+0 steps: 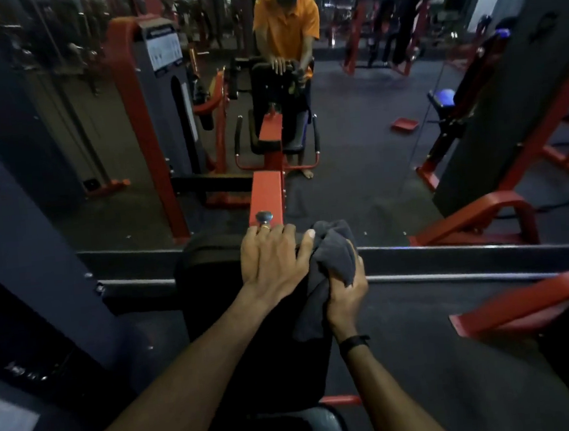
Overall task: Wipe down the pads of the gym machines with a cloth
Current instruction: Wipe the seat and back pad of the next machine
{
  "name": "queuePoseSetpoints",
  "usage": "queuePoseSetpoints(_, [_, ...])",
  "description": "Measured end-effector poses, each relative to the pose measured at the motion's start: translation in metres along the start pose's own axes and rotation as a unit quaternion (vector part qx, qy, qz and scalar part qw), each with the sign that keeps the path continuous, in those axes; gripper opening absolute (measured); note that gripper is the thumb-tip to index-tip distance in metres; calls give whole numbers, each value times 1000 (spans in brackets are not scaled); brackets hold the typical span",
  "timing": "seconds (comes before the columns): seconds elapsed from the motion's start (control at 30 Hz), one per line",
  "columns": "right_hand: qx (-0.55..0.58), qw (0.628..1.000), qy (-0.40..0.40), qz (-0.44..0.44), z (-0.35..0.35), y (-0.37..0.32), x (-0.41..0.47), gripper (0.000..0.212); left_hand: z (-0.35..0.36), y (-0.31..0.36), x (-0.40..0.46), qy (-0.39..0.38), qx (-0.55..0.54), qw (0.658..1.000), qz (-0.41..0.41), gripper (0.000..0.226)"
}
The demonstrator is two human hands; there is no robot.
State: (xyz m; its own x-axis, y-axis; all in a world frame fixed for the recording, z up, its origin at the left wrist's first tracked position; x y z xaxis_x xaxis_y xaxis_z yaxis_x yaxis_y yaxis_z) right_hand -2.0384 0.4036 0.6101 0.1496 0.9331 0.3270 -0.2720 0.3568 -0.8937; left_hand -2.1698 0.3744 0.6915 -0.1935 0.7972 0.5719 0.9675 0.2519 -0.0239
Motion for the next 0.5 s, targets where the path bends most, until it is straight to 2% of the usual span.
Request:
queuePoseSetpoints(0.07, [18,999,32,31,-17,30,-8,50,6,13,-1,6,38,999,-14,55])
queuePoseSetpoints(0.13, [17,995,62,70,-30,60,-26,45,7,12,-4,50,55,997,-18,59])
queuePoseSetpoints(0.2, [17,993,69,97,-39,86,-43,32,8,12,-7,99,49,994,17,60])
queuePoseSetpoints(0.27, [11,991,71,112,-48,108,-58,33,12,17,-12,125,61,987,82,61])
queuePoseSetpoints(0.43, [-68,976,86,189,-76,159,-102,99,13,21,-17,144,117,967,177,68])
queuePoseSetpoints(0.5, [-88,967,70,229,-85,180,-115,102,15,22,-18,148,141,960,189,68])
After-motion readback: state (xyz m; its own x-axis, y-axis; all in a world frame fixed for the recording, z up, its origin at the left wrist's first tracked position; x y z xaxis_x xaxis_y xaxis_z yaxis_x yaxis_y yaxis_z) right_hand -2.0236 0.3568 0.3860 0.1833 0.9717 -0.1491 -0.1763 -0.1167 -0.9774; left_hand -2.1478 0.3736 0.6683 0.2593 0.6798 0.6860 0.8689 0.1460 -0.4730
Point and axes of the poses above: each hand's wrist, its own x-axis towards the middle knuckle, its own z-axis out of the palm, y = z × x, the point moved 3 cm from there along x, towards the middle knuckle, and after that the axes turned 9 degrees about x, right-handed, at the moved point
